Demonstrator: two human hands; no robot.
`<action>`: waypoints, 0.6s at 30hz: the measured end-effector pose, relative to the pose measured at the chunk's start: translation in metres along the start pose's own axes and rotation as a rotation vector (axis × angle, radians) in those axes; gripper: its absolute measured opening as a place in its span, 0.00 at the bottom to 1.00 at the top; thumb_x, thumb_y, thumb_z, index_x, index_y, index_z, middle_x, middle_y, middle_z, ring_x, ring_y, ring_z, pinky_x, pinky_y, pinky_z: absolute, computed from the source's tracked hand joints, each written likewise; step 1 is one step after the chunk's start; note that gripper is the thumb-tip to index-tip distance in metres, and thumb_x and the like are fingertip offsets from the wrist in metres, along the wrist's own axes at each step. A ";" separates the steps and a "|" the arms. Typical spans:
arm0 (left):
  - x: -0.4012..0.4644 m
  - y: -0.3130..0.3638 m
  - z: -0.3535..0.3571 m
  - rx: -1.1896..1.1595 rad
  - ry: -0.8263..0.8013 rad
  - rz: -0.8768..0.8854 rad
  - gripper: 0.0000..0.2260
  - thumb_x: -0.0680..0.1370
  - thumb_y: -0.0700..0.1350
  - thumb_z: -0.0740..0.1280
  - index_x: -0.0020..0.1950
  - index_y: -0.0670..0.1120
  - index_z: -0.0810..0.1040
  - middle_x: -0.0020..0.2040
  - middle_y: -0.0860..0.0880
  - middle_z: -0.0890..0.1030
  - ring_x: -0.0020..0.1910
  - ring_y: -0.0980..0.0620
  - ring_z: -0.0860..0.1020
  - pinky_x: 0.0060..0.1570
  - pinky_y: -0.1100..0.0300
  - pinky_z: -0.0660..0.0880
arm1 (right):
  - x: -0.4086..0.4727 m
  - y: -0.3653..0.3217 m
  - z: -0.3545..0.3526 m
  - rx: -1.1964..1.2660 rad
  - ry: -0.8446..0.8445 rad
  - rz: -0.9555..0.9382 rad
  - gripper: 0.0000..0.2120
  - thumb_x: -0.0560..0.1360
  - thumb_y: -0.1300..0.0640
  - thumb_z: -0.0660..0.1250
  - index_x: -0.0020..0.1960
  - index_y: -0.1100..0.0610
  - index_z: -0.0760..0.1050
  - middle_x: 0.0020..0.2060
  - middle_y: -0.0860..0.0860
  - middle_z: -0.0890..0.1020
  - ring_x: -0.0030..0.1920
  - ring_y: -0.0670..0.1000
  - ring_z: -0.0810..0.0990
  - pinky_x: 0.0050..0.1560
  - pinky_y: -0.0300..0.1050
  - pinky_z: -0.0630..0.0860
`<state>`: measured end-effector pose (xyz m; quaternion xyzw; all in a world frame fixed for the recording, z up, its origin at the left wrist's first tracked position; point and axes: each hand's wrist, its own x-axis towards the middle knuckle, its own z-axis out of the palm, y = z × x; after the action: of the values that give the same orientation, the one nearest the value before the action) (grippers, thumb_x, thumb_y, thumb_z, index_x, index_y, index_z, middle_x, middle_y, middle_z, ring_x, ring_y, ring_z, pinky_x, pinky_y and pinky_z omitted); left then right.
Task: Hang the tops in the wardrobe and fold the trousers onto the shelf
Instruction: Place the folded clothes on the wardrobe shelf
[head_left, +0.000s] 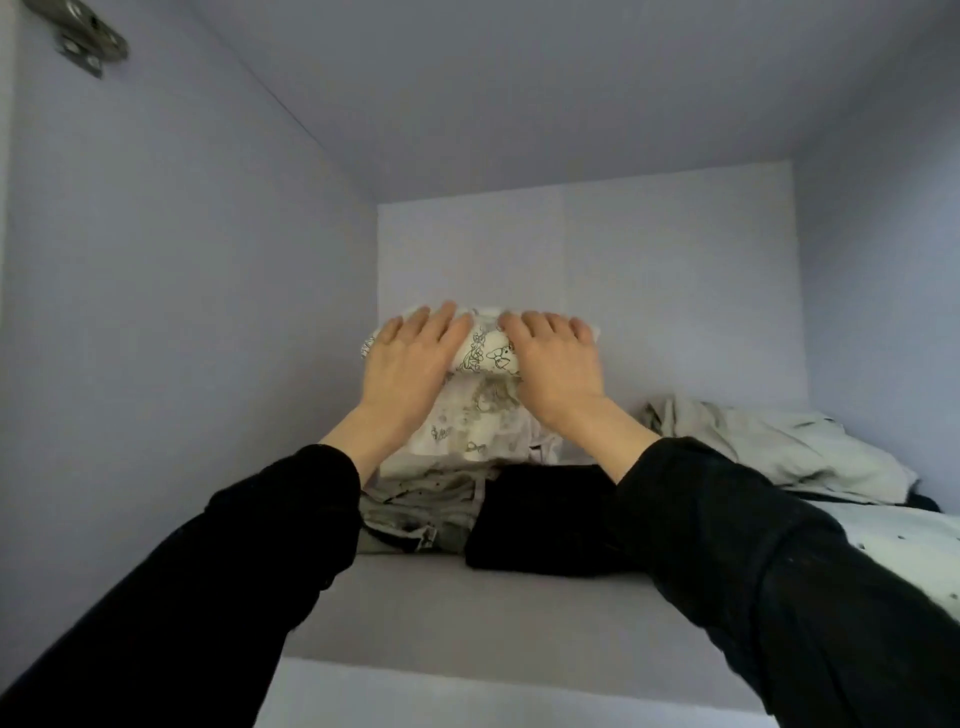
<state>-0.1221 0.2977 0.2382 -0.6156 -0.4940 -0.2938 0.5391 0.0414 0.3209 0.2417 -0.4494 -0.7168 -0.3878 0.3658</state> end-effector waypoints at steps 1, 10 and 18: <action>0.004 -0.007 0.010 -0.015 0.115 -0.008 0.28 0.67 0.30 0.69 0.66 0.43 0.72 0.67 0.41 0.73 0.63 0.38 0.74 0.60 0.44 0.71 | 0.008 -0.005 0.008 -0.052 0.177 0.013 0.25 0.68 0.64 0.65 0.64 0.56 0.70 0.59 0.57 0.77 0.60 0.60 0.74 0.63 0.57 0.68; -0.111 -0.026 0.056 -0.214 -0.716 -0.043 0.28 0.78 0.39 0.59 0.75 0.53 0.55 0.75 0.50 0.61 0.69 0.46 0.67 0.63 0.53 0.66 | -0.046 -0.065 0.080 0.134 -0.604 -0.210 0.30 0.73 0.57 0.64 0.73 0.51 0.59 0.69 0.54 0.67 0.68 0.58 0.65 0.68 0.56 0.61; -0.110 -0.035 0.069 -0.333 -0.980 -0.009 0.34 0.76 0.43 0.61 0.77 0.51 0.46 0.78 0.49 0.52 0.76 0.49 0.51 0.74 0.50 0.50 | -0.045 -0.074 0.078 0.205 -0.697 -0.178 0.31 0.75 0.45 0.61 0.75 0.47 0.56 0.74 0.50 0.61 0.74 0.54 0.57 0.73 0.56 0.52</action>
<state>-0.2033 0.3295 0.1357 -0.7562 -0.6379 -0.0478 0.1377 -0.0258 0.3519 0.1516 -0.4514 -0.8698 -0.1679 0.1077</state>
